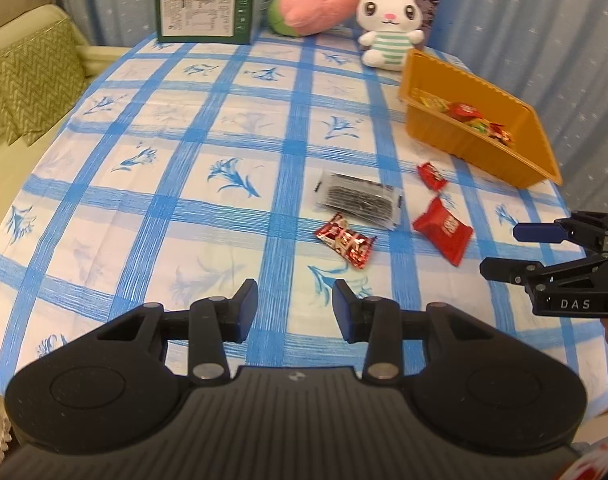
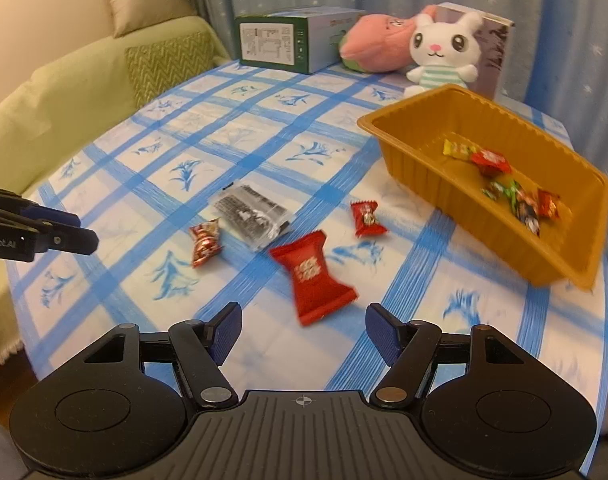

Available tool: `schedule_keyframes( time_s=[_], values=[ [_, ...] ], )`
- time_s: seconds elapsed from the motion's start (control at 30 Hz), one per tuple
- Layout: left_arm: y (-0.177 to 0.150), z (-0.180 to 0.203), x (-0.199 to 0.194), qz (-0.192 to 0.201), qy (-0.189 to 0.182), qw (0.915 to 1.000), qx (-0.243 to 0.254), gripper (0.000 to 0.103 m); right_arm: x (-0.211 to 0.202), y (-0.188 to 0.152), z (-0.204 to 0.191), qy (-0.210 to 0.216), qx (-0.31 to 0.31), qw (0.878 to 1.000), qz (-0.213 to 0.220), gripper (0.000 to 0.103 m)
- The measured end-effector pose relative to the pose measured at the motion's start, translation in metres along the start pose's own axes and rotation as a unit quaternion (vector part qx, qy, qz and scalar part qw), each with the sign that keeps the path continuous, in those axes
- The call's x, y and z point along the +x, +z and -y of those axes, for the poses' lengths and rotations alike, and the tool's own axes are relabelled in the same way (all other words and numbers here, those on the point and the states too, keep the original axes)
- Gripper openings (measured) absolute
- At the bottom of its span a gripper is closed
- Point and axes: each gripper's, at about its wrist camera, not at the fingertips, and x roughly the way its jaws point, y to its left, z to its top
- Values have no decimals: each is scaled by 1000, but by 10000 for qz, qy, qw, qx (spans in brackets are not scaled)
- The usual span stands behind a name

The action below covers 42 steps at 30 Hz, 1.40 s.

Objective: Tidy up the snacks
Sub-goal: 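Grasp the red square packet with the right tool, then grasp the red-gold wrapped candy with the left tool while the right tool holds the packet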

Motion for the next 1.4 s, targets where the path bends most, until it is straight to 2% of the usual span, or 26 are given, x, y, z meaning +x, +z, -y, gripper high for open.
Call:
schedule_keyframes(
  time_s=[0.13, 0.33, 0.47, 0.6, 0.87, 0.9, 0.93, 1.0, 1.13, 1.4],
  values=[
    [3, 0, 8, -25, 130, 9998, -180, 37, 16, 8, 9, 123, -275, 9995, -36, 58],
    [6, 6, 17, -39, 234, 9991, -340, 37, 40, 17, 15, 276, -574, 9978, -173, 49],
    [8, 9, 19, -18, 263, 9989, -397, 37, 53, 21, 15, 381, -695, 9966, -236, 47],
    [11, 13, 23, -31, 293, 9986, -432, 37, 61, 22, 13, 444, -801, 9953, -301, 40],
    [15, 23, 31, -67, 224, 9988, -438, 37, 68, 22, 12, 484, -812, 9950, -323, 37],
    [16, 24, 33, -72, 210, 9988, -437, 37, 69, 22, 12, 476, -813, 9950, -319, 35],
    [17, 26, 34, -79, 195, 9988, -438, 37, 69, 21, 13, 476, -810, 9951, -313, 28],
    [19, 29, 37, -81, 166, 9988, -444, 37, 68, 20, 13, 454, -807, 9953, -269, 24],
    [23, 34, 45, -102, 114, 9988, -470, 37, 60, 18, 18, 380, -742, 9964, -142, 23],
    [33, 45, 69, -201, 110, 9985, -491, 38, 38, 14, 45, 154, -218, 9996, 4, 23]
  ],
)
